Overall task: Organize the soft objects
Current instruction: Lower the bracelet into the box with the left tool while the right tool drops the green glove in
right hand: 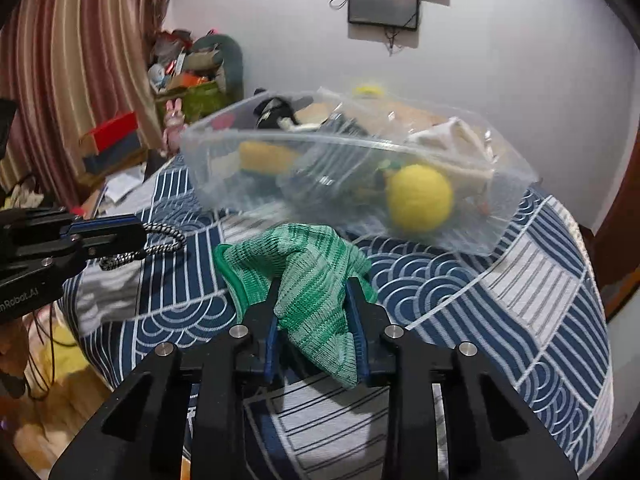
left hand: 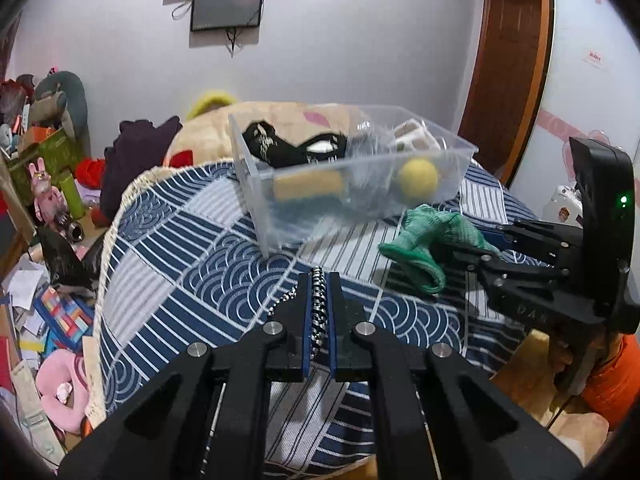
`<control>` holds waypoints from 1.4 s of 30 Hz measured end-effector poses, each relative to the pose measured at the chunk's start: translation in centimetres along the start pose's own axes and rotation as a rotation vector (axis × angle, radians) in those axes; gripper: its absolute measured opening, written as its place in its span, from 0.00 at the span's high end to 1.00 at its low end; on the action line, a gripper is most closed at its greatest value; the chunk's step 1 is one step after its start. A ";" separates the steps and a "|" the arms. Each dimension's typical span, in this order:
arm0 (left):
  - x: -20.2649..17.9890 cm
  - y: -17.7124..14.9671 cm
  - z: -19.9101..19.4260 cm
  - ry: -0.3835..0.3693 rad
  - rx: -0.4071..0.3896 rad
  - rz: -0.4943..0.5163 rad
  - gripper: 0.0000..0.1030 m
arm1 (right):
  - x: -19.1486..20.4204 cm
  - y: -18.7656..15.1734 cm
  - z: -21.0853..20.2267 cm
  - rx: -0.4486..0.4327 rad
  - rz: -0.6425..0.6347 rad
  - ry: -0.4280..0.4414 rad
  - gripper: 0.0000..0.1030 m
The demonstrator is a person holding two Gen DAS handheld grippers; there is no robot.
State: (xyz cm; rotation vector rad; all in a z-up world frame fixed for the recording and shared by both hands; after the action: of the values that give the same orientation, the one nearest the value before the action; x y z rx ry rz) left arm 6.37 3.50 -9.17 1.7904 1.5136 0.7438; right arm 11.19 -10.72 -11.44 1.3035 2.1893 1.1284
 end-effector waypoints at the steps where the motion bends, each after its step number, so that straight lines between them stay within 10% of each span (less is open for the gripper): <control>1: 0.1 0.3 -0.2 0.003 -0.008 0.000 0.95 | -0.4 0.1 -0.4 -0.007 0.005 0.004 0.75; 27: 0.4 9.9 -1.4 0.009 -0.236 -0.005 0.95 | -4.1 8.3 -5.3 -0.278 0.096 -0.040 0.75; 42: 0.3 8.5 6.9 -0.010 -0.079 0.009 0.95 | -2.4 7.9 2.0 -0.133 0.070 -0.024 0.75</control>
State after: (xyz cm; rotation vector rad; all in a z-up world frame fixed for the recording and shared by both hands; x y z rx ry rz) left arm 16.91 1.99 -6.65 1.7411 1.4503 0.7867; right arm 18.25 -9.82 -6.78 1.3382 2.0283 1.2550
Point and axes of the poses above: each gripper's, at about its wrist camera, not at the fingertips, and z roughly the way its jaws point, x to its left, y to its top, the point moved 4 cm from there along z, roughly the way its jaws point, and after that the axes turned 7 degrees about z, right-handed, at the moved point
